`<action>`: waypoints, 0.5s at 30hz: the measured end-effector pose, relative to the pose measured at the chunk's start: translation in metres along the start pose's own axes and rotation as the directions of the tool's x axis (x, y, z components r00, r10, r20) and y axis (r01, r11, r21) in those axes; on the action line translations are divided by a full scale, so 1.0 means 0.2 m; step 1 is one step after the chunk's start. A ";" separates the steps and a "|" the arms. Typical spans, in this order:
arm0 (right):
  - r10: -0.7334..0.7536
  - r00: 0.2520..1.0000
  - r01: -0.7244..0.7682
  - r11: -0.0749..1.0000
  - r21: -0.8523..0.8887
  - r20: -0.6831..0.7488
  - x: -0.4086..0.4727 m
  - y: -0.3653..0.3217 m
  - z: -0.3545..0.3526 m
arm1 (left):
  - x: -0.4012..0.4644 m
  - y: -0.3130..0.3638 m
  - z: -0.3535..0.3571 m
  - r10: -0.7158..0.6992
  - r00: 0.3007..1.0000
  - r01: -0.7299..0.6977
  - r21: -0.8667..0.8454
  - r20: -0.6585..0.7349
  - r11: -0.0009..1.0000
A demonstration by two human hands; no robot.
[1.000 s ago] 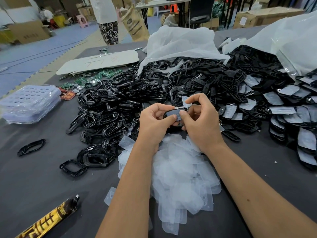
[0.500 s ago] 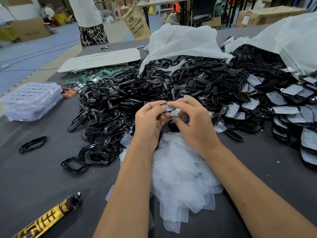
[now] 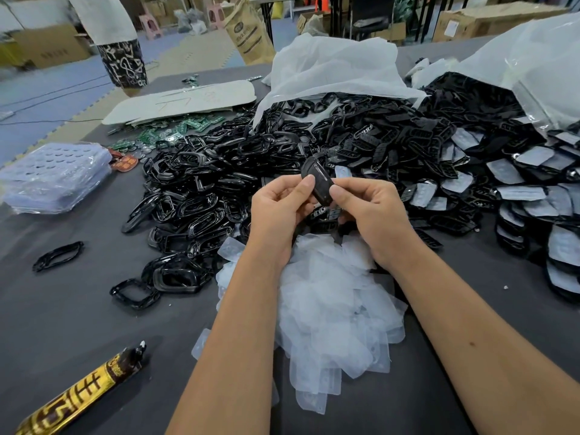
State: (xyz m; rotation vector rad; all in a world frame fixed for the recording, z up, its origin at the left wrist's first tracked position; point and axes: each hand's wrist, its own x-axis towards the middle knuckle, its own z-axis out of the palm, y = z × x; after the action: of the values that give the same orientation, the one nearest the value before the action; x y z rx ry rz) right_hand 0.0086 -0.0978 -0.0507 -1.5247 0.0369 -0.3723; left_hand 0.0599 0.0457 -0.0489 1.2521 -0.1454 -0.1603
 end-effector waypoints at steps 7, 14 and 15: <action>0.008 0.999 -0.010 0.998 0.063 0.040 0.01 0.00 -0.01 | 0.01 -0.01 -0.01 -0.045 0.999 0.044 -0.049 -0.024 0.998; -0.025 0.999 0.021 0.995 0.095 0.045 0.00 0.00 -0.02 | 0.01 -0.01 -0.01 -0.042 0.999 0.042 -0.018 0.001 0.999; -0.027 0.998 0.022 0.995 0.098 0.048 0.00 0.00 -0.02 | 0.01 -0.01 -0.01 -0.039 0.999 0.039 -0.011 0.003 0.999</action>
State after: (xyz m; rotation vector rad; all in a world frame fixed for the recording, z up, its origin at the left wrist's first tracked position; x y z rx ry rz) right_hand 0.0077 -0.1013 -0.0514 -1.4379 -0.0381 -0.3512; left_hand 0.0624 0.0459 -0.0511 1.2446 -0.1223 -0.1968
